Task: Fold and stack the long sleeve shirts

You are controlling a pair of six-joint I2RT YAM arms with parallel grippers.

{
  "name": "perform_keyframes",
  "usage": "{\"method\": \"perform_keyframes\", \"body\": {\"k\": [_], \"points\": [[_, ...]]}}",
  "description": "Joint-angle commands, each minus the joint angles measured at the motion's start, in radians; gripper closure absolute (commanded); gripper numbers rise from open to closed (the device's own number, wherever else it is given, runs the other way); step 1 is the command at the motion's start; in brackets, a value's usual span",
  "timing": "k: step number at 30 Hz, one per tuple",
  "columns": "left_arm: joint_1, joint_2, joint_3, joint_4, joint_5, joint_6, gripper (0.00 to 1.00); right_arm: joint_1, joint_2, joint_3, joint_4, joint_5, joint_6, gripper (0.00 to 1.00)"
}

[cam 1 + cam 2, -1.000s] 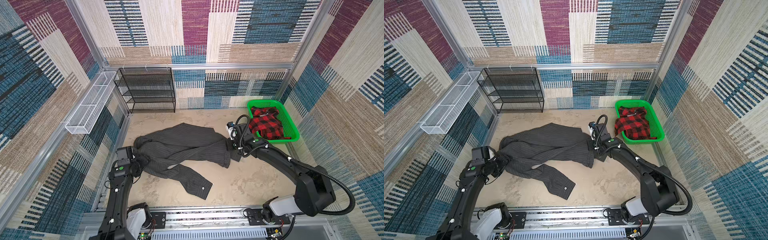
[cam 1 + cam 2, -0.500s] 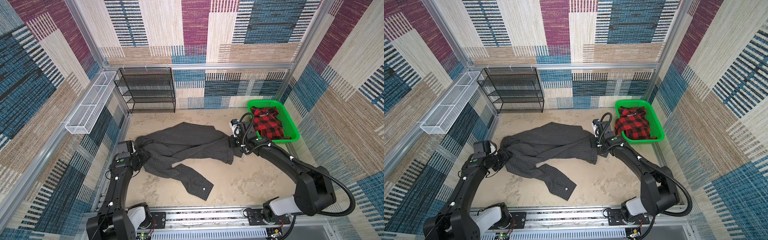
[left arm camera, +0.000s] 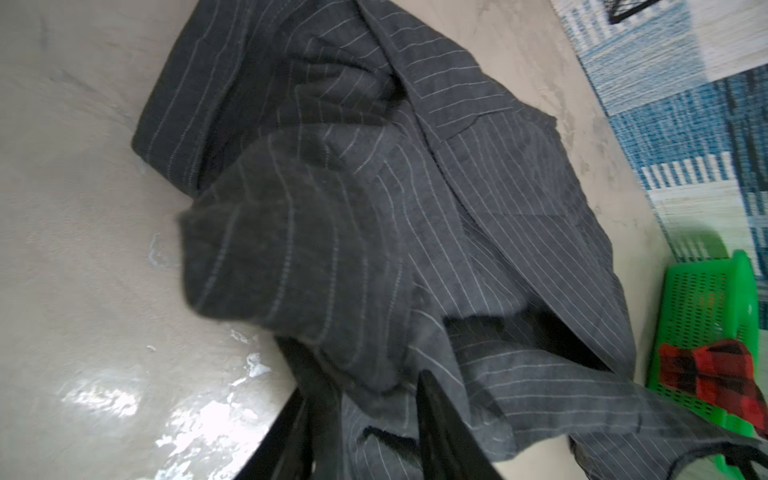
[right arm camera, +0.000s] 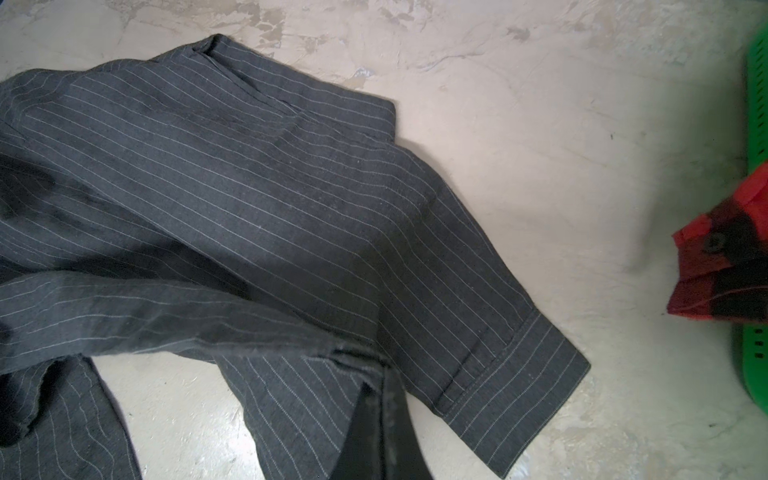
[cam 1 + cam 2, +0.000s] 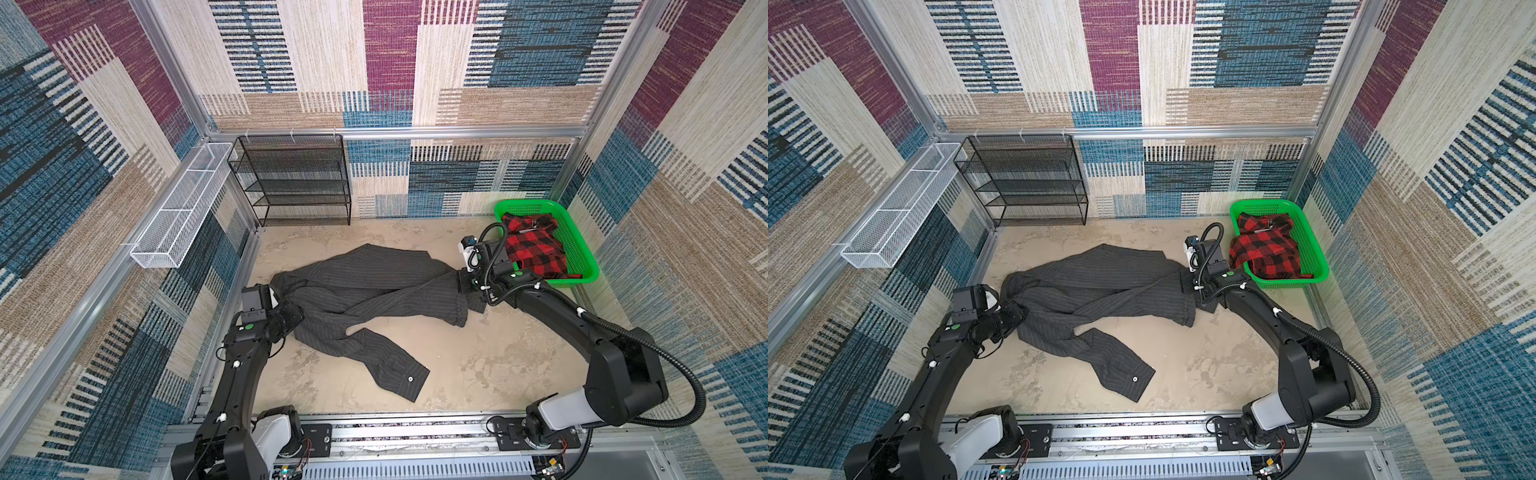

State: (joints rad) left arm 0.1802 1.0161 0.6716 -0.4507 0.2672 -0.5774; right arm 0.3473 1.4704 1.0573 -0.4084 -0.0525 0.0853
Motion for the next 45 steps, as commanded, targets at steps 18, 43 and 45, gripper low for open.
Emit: {"method": "perform_keyframes", "body": {"k": [18, 43, 45], "points": [[-0.004, -0.070, -0.019, -0.004, 0.038, -0.013, 1.00, -0.002, -0.048, -0.072, 0.068, -0.041, -0.008, 0.71], [-0.005, -0.050, 0.030, -0.038, 0.060, -0.008, 1.00, 0.075, 0.083, -0.062, -0.109, 0.181, -0.140, 0.50], [-0.005, -0.049, 0.031, -0.038, 0.061, -0.007, 1.00, 0.092, 0.107, -0.055, -0.090, 0.212, -0.152, 0.50]]}}
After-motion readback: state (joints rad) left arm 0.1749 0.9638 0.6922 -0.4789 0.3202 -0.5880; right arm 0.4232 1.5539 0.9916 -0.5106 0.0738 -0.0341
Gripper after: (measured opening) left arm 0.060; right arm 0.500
